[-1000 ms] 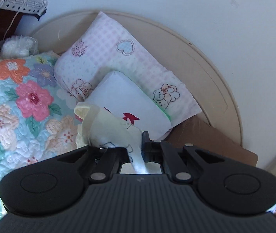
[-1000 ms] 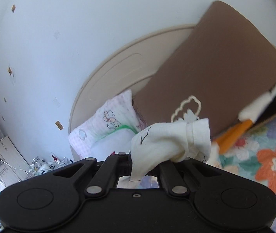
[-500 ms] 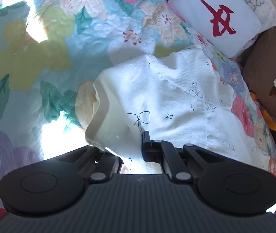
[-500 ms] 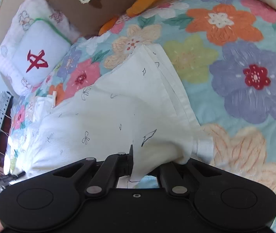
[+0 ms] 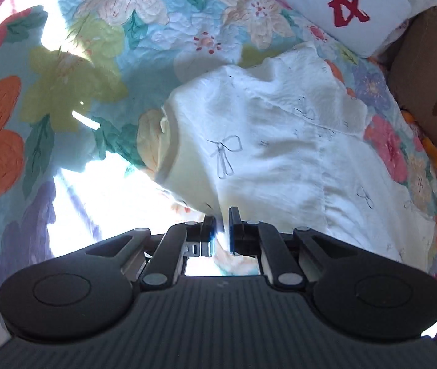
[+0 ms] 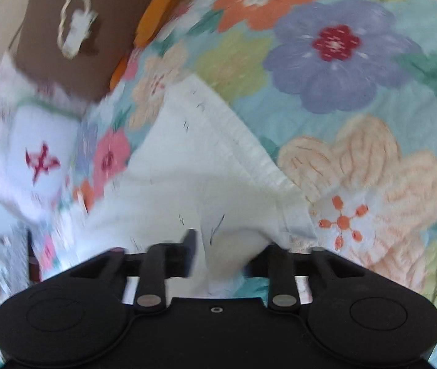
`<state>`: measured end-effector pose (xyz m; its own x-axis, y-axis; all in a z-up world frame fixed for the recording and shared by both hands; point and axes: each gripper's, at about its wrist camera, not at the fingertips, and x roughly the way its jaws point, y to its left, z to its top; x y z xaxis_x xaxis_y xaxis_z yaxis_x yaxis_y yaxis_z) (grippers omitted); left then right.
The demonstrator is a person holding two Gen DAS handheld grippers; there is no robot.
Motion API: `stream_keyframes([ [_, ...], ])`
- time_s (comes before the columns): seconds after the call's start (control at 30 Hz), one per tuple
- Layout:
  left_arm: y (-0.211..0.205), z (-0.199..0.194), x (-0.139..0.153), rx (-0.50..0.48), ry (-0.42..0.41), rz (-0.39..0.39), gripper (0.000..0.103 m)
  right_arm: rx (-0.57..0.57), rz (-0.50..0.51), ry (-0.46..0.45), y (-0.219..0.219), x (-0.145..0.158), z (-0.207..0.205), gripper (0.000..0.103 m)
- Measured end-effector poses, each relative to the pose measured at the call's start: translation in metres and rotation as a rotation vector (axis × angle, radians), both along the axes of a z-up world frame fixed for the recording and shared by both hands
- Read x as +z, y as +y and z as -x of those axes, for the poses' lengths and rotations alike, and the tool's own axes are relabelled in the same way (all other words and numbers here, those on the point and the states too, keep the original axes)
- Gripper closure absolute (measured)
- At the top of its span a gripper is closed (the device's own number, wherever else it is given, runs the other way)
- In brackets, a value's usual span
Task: Fold clothes
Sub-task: 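Fold the held cloth over with the right gripper while the left gripper releases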
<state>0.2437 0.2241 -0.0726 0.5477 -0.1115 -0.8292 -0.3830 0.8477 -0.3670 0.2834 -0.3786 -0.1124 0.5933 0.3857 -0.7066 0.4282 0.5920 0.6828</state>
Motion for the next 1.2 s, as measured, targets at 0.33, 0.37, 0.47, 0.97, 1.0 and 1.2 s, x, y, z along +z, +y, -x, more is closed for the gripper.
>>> stream_keyframes([
  [0.33, -0.109, -0.014, 0.016, -0.304, -0.135, -0.151, 0.056, -0.066, 0.050, -0.033, 0.006, -0.012, 0.003, 0.094],
  [0.37, -0.115, -0.017, 0.011, -0.320, -0.130, -0.144, 0.056, -0.035, 0.114, -0.062, 0.011, -0.004, 0.001, 0.095],
  [0.47, -0.130, -0.024, -0.002, -0.357, -0.119, -0.130, 0.056, 0.066, 0.283, -0.175, 0.036, 0.027, -0.006, 0.096],
  [0.97, -0.056, -0.030, -0.005, -0.200, -0.168, 0.007, 0.056, 0.701, 0.328, -0.478, 0.319, 0.071, -0.063, 0.092],
  [1.0, -0.054, -0.030, -0.009, -0.207, -0.151, 0.013, 0.056, 0.721, 0.308, -0.449, 0.328, 0.062, -0.064, 0.090],
  [1.2, -0.065, -0.026, -0.015, -0.306, -0.192, 0.043, 0.056, 0.770, 0.128, -0.327, 0.312, 0.045, -0.064, 0.060],
])
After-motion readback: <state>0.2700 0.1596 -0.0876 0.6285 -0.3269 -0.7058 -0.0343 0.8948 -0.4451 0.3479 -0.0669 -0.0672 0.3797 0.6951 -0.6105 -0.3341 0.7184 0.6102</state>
